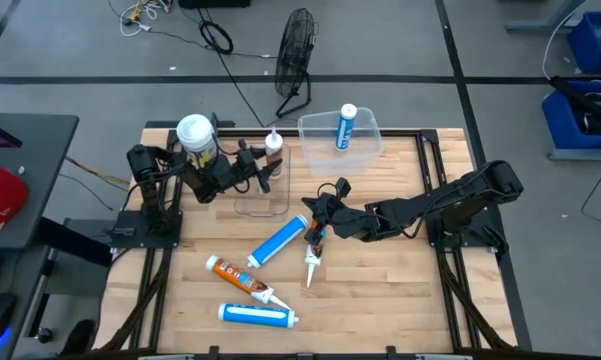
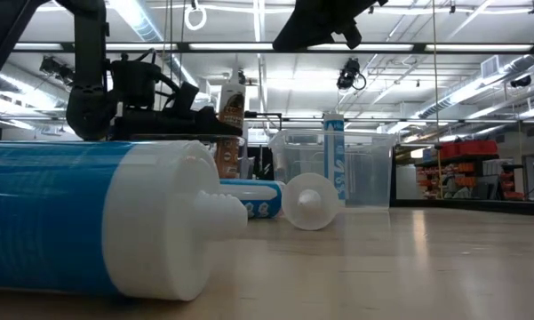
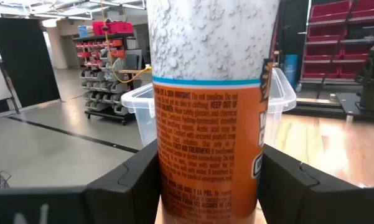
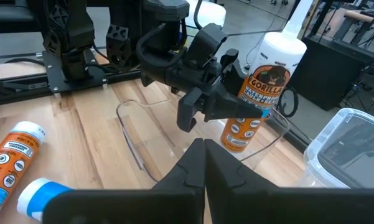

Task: Pick & place silicon tubes, Sealant and Lysol wipes
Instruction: Put the bottom orange sealant into the transparent bin

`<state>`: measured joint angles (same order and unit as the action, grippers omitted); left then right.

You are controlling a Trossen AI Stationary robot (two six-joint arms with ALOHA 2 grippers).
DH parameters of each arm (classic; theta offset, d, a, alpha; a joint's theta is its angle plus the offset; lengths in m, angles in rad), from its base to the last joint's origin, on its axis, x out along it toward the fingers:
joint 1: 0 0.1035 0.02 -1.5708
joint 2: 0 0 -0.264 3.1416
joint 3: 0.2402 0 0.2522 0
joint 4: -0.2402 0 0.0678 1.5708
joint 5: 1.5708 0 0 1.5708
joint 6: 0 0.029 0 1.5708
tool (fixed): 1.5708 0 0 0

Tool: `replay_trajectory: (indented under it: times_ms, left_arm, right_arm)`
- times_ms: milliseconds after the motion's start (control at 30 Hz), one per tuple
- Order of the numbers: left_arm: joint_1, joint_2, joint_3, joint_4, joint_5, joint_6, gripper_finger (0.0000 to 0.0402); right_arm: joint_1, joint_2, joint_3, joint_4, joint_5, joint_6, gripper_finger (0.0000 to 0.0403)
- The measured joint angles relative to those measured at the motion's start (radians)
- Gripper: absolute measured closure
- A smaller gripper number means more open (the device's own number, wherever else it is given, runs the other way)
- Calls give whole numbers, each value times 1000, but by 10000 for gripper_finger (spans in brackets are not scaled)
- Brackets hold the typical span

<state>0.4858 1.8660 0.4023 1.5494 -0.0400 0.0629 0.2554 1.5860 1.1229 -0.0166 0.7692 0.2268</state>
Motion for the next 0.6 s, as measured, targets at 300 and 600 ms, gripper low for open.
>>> replay_trajectory:
  times_ms: [300,600]
  left_arm:
    - [0,40,0,19,1,0,190]
    - [0,80,45,22,1,-1,188]
  right_arm:
    - [0,0,0,-2,0,0,399]
    - [0,0,0,-11,-1,0,399]
